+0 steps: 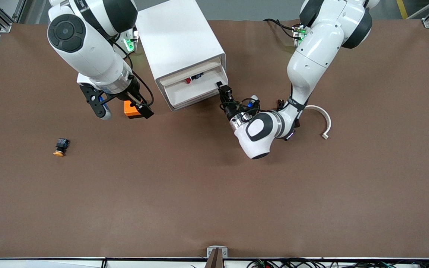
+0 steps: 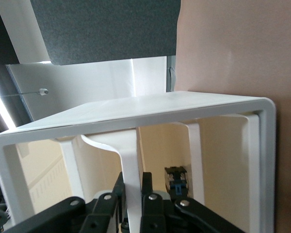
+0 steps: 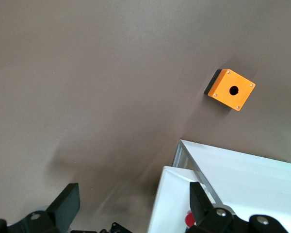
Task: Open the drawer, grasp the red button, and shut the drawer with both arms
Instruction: 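Lower the right gripper into the open drawer over the red button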
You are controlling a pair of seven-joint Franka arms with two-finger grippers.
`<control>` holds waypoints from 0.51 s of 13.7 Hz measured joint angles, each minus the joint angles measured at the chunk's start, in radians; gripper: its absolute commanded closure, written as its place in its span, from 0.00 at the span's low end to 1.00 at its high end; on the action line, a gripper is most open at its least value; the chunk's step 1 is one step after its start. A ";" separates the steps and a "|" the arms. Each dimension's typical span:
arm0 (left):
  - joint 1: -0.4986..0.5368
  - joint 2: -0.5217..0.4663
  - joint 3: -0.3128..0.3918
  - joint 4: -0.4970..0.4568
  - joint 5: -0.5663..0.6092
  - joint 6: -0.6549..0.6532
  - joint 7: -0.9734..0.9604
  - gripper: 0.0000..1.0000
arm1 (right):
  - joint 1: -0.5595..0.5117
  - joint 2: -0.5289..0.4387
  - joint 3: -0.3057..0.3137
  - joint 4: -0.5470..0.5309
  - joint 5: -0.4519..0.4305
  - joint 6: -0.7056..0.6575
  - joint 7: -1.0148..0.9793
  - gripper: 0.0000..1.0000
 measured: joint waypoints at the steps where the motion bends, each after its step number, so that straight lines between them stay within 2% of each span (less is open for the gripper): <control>1: 0.012 0.000 0.002 0.003 0.000 0.001 0.000 0.90 | 0.005 0.000 0.000 -0.002 -0.002 0.002 0.005 0.00; 7: 0.082 0.000 0.005 0.015 -0.001 0.011 0.000 0.90 | 0.089 0.008 0.000 -0.046 -0.041 0.066 0.102 0.00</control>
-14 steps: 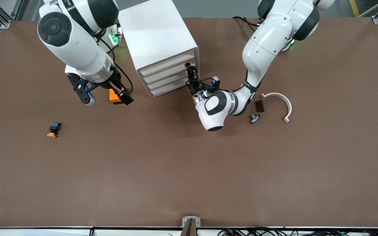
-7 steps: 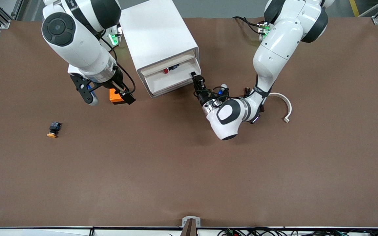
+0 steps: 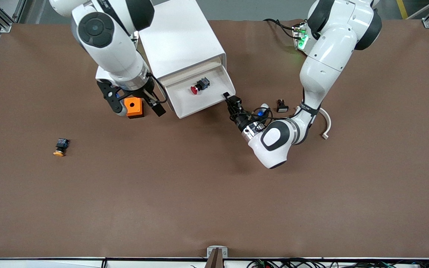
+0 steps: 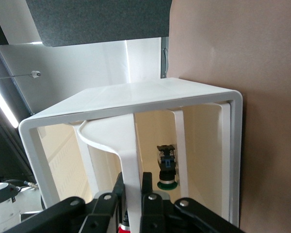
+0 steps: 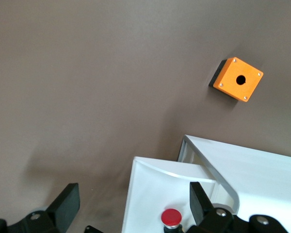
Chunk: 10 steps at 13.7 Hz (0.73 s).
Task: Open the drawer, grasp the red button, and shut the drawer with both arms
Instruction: 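Lower the right gripper into the open drawer over the red button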
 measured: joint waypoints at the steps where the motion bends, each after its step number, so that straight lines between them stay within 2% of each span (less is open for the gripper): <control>1: 0.008 0.000 0.001 0.003 0.000 0.006 0.001 0.90 | 0.015 0.004 0.000 -0.002 -0.001 0.004 0.012 0.00; 6: 0.048 0.000 0.008 0.013 -0.002 0.024 0.009 0.86 | 0.122 0.039 0.001 -0.006 -0.025 0.037 0.109 0.00; 7: 0.049 0.000 0.008 0.013 -0.002 0.025 0.009 0.82 | 0.148 0.051 0.001 -0.006 -0.031 0.051 0.137 0.00; 8: 0.049 0.000 0.008 0.013 -0.002 0.026 0.009 0.50 | 0.173 0.064 0.001 -0.006 -0.039 0.062 0.159 0.00; 9: 0.049 0.000 0.008 0.013 -0.002 0.027 0.013 0.03 | 0.197 0.077 0.001 -0.005 -0.050 0.073 0.182 0.00; 10: 0.050 0.000 0.011 0.013 -0.002 0.027 0.020 0.00 | 0.221 0.091 0.001 -0.005 -0.060 0.087 0.209 0.00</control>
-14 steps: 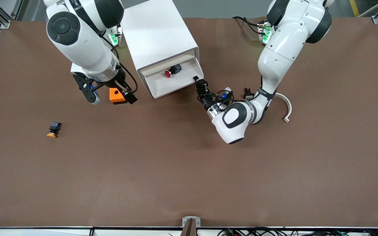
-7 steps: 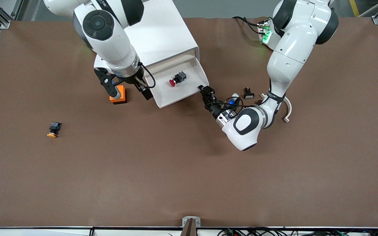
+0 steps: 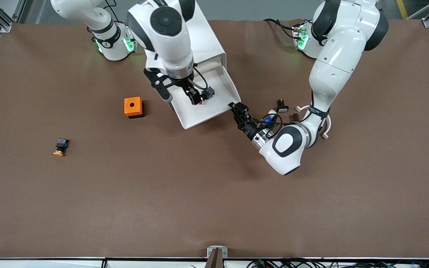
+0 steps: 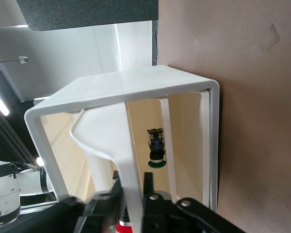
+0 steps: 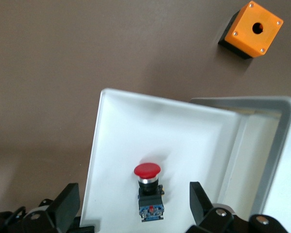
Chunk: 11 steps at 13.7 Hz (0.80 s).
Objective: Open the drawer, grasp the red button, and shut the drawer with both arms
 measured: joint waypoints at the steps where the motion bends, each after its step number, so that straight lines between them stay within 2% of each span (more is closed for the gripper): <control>1: 0.002 0.000 0.003 0.000 0.000 0.000 0.004 0.00 | 0.022 0.012 0.000 0.000 -0.005 0.016 0.022 0.00; 5: 0.023 0.000 0.004 0.028 0.000 0.000 0.058 0.00 | 0.062 0.042 0.000 0.001 -0.017 0.027 0.040 0.00; 11: 0.071 -0.006 0.003 0.120 0.000 -0.009 0.310 0.00 | 0.102 0.088 0.000 0.001 -0.017 0.041 0.040 0.00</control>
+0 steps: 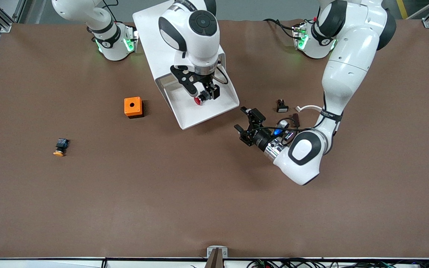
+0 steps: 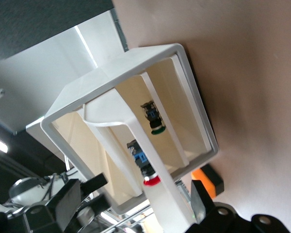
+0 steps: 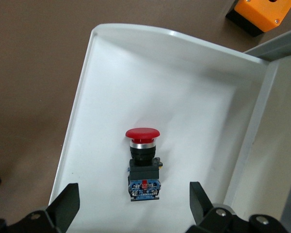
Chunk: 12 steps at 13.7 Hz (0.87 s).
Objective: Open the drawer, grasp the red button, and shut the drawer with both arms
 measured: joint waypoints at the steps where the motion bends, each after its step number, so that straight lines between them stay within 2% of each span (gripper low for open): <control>1: 0.003 -0.004 0.000 0.012 0.000 -0.002 0.059 0.00 | 0.003 0.010 0.000 0.000 0.000 0.006 0.000 0.00; 5: 0.005 -0.046 0.016 0.034 0.005 -0.002 0.337 0.00 | 0.006 0.055 0.000 0.000 0.000 0.026 0.000 0.00; 8: 0.009 -0.085 0.036 0.035 0.066 0.012 0.565 0.00 | 0.011 0.077 0.000 0.001 0.000 0.037 0.000 0.00; 12: 0.010 -0.099 0.107 0.035 0.092 0.085 0.826 0.00 | 0.013 0.092 0.000 0.002 0.000 0.046 0.000 0.00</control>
